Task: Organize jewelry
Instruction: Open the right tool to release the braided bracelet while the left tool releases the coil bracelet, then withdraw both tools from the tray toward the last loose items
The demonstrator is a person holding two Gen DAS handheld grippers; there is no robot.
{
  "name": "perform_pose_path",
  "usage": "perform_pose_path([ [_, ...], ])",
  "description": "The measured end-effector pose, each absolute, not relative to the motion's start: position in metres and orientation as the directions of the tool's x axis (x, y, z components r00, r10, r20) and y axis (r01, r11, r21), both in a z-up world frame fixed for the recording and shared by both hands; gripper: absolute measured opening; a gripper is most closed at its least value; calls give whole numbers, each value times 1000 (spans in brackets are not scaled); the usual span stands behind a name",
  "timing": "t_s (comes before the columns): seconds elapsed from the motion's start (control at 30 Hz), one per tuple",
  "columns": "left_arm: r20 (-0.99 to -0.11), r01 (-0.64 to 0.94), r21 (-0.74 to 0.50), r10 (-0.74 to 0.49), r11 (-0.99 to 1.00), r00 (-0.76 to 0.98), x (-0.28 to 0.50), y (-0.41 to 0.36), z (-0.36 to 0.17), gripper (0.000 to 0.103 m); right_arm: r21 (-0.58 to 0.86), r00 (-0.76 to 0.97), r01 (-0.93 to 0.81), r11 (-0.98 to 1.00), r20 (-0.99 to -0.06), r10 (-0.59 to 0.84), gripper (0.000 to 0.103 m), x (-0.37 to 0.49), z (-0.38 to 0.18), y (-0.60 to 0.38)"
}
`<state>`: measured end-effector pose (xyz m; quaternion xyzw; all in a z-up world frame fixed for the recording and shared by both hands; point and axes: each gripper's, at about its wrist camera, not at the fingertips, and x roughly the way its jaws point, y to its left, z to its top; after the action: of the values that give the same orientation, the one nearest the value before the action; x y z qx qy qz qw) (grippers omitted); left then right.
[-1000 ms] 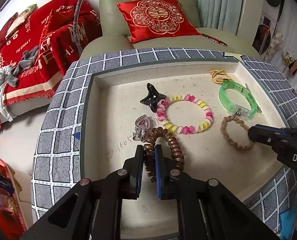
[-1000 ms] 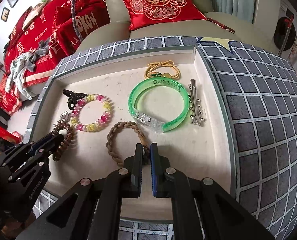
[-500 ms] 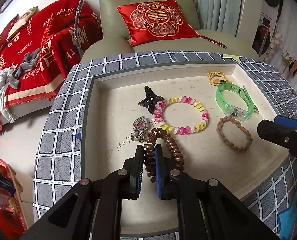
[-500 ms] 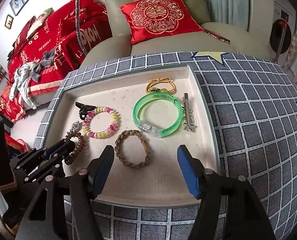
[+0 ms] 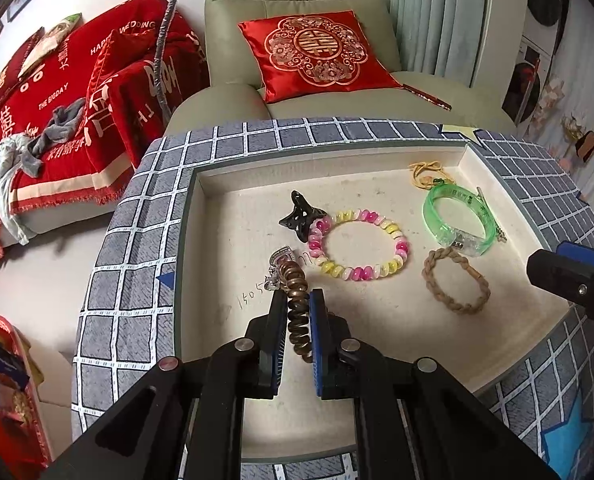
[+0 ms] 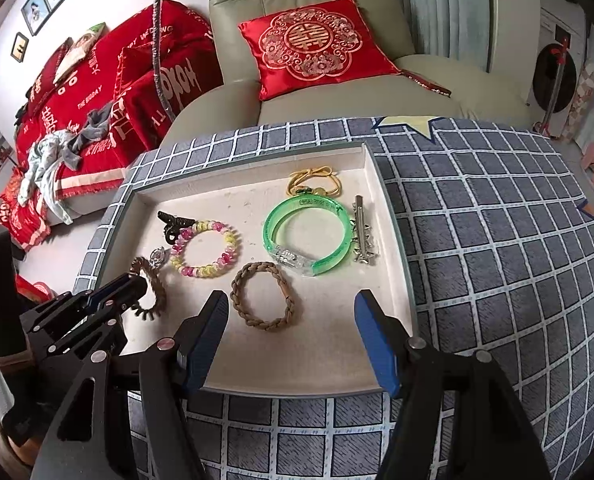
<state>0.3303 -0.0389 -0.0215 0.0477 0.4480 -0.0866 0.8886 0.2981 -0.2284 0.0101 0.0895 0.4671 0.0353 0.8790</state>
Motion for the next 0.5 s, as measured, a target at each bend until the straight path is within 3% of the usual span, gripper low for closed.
perform_pose_path([
  [0.27,-794,191,-1,-117,982,596,330,-36,-17,26,185,559,34,982,-818,135,69,294,11,-232],
  [0.3,-793,191,0,-117,982,599,329,-36,-16,46,184,557,33,982,-820,134,69,294,11,-232],
  [0.37,-788,175,8,-102,985,607,327,-34,-13,103,182,558,32,983,-819,133,69,292,11,-232],
  [0.43,-758,157,18,-89,987,646,322,-31,-8,103,185,557,29,982,-819,138,72,291,11,-231],
  [0.5,-762,170,21,-94,985,641,320,-31,-7,103,193,564,26,981,-813,145,81,289,13,-232],
])
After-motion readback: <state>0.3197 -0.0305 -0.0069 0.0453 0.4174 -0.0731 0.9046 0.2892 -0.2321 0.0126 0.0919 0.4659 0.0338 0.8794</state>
